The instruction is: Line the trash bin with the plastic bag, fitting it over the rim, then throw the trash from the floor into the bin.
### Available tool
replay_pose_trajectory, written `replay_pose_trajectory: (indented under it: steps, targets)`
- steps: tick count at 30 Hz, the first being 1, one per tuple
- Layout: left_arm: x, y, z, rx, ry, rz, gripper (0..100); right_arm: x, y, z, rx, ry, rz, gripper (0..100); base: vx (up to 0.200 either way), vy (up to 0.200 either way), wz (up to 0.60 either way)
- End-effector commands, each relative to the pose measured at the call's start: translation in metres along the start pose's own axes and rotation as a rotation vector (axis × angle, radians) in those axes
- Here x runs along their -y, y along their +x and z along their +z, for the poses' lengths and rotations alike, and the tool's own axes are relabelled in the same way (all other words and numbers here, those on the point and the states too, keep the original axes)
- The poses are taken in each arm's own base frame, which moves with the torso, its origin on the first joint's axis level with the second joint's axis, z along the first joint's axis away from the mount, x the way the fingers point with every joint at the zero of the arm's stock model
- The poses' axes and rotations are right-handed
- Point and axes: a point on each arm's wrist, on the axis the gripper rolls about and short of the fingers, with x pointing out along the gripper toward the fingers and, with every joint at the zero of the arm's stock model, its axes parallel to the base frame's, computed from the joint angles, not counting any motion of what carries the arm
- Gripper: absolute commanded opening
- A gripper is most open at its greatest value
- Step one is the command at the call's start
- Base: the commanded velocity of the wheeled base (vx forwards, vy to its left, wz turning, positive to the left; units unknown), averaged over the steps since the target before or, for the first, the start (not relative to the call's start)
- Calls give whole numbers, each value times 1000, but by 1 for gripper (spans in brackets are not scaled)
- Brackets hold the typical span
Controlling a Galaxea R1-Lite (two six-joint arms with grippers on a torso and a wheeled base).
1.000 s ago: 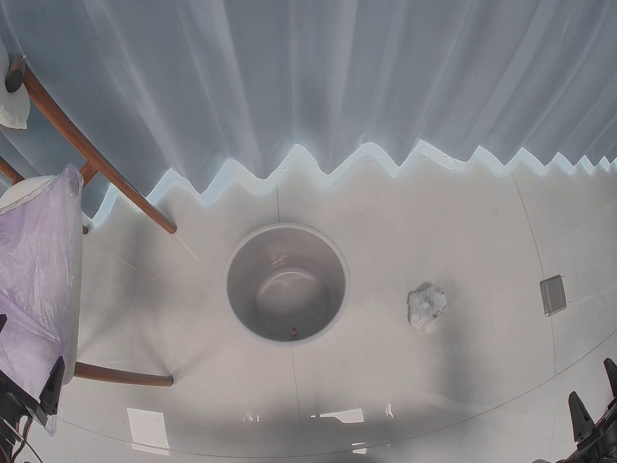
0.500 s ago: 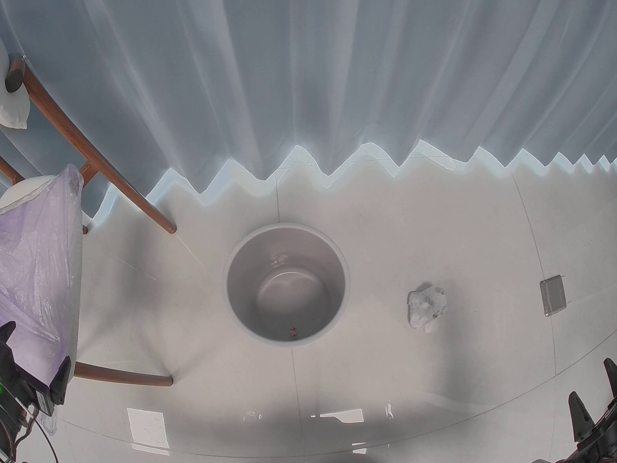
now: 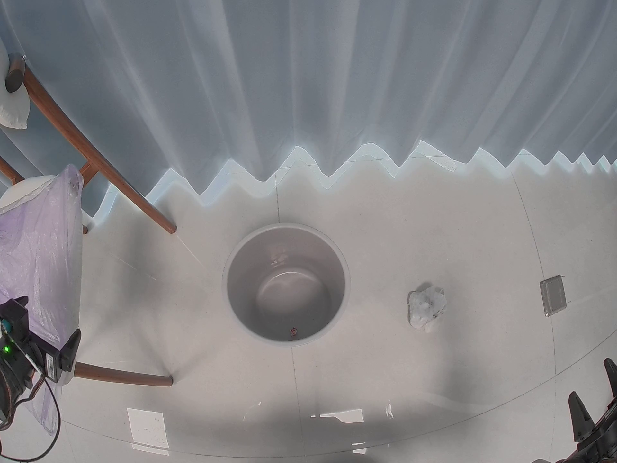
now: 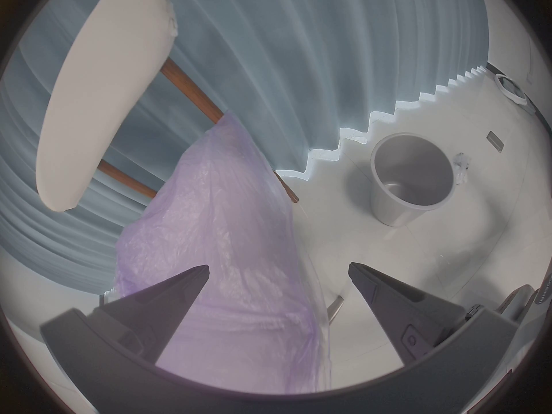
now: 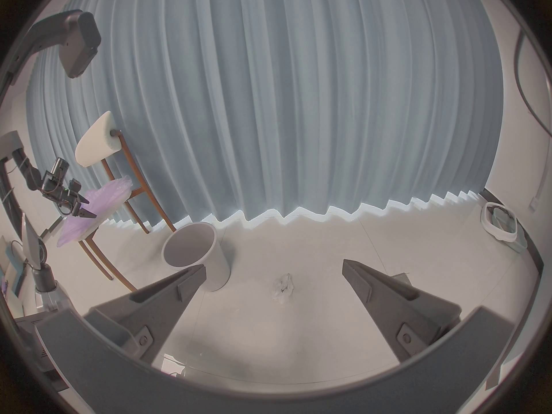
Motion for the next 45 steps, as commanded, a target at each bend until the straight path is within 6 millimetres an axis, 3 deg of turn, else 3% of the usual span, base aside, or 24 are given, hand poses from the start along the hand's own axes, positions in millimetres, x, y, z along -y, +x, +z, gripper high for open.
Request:
replay_pose_trajectory:
  steps: [1, 13, 35, 36, 45]
  targets:
    - [0, 24, 7, -61, 16, -30, 100, 0, 0, -5, 0, 0, 1, 100, 0, 0, 0]
    - [-10, 50, 22, -68, 55, 7, 100, 0, 0, -4, 1, 0, 1, 100, 0, 0, 0]
    - [-13, 50, 16, -106, 50, 57, 100, 0, 0, -5, -6, 0, 2, 100, 0, 0, 0]
    - [-13, 50, 16, -105, 50, 55, 0, 0, 0, -5, -5, 0, 2, 100, 0, 0, 0]
    - [-15, 48, 16, -101, 38, 66, 0, 0, 0, -5, -3, 0, 4, 100, 0, 0, 0]
